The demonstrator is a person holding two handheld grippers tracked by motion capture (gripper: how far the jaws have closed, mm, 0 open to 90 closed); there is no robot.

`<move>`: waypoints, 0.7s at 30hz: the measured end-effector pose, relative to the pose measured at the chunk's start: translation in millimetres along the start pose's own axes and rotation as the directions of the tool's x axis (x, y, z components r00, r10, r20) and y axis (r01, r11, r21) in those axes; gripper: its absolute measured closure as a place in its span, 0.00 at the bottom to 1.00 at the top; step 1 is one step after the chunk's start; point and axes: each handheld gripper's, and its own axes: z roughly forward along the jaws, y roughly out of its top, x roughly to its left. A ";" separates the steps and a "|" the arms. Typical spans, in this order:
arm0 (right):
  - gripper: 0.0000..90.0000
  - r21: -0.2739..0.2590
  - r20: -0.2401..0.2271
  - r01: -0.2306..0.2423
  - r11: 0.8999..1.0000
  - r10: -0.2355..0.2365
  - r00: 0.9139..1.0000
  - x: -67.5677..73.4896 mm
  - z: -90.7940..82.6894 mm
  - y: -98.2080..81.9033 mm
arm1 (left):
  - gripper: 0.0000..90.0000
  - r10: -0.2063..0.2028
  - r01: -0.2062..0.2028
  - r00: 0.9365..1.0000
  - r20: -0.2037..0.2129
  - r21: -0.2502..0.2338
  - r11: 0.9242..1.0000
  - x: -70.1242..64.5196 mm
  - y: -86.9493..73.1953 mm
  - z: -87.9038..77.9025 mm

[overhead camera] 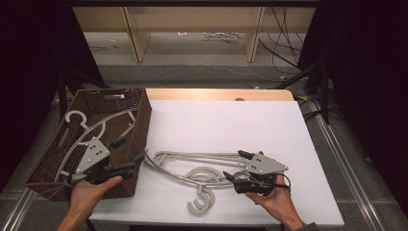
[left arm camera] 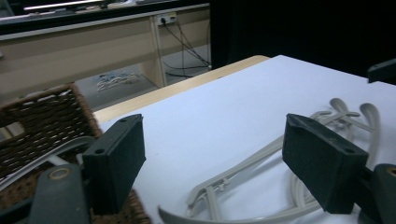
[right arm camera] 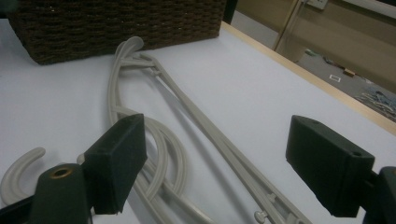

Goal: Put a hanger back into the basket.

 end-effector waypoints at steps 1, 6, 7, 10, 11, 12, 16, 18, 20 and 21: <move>0.24 0.001 -0.001 -0.004 1.000 0.004 1.000 0.3 -0.2 -0.2 | 0.24 0.002 -0.002 1.000 0.011 0.001 1.000 -2.9 -1.6 1.1; 0.24 -0.003 -0.002 -0.014 1.000 0.014 1.000 2.1 -0.9 -1.1 | 0.24 0.026 -0.025 0.999 0.031 -0.007 1.000 -13.7 -11.1 6.1; 0.23 -0.002 -0.003 -0.012 1.000 0.012 1.000 2.2 -1.0 -1.2 | 0.24 0.035 -0.035 0.999 0.035 -0.003 0.999 -15.7 -12.8 6.5; 0.22 -0.002 -0.015 -0.024 1.000 0.024 1.000 2.7 -0.9 -2.0 | 0.24 0.074 -0.073 0.996 0.052 -0.021 0.997 -18.9 -17.0 8.7; 0.20 -0.002 -0.015 -0.022 1.000 0.022 1.000 2.8 -0.1 -2.6 | 0.24 0.070 -0.069 0.996 0.060 -0.020 0.997 -20.5 -19.0 9.3; 0.19 0.001 -0.020 -0.021 1.000 0.021 1.000 2.6 0.6 -3.2 | 0.23 0.069 -0.068 0.996 0.062 -0.021 0.997 -21.6 -20.3 9.9; 0.18 0.003 -0.041 -0.021 1.000 0.021 0.999 1.4 2.9 -4.8 | 0.23 0.073 -0.073 0.995 0.071 -0.010 0.997 -24.5 -25.5 12.9; 0.18 0.015 -0.058 -0.023 1.000 0.024 0.998 -0.1 3.8 -7.1 | 0.23 0.074 -0.073 0.995 0.066 -0.007 0.997 -25.6 -27.1 13.5; 0.18 0.014 -0.053 -0.030 0.999 0.031 0.998 -1.1 4.2 -9.3 | 0.23 0.067 -0.066 0.996 0.063 -0.015 0.998 -26.3 -28.4 14.5; 0.18 0.020 -0.054 -0.033 0.999 0.034 0.998 -1.9 4.1 -9.7 | 0.23 0.066 -0.065 0.996 0.060 -0.020 0.998 -26.7 -28.8 14.4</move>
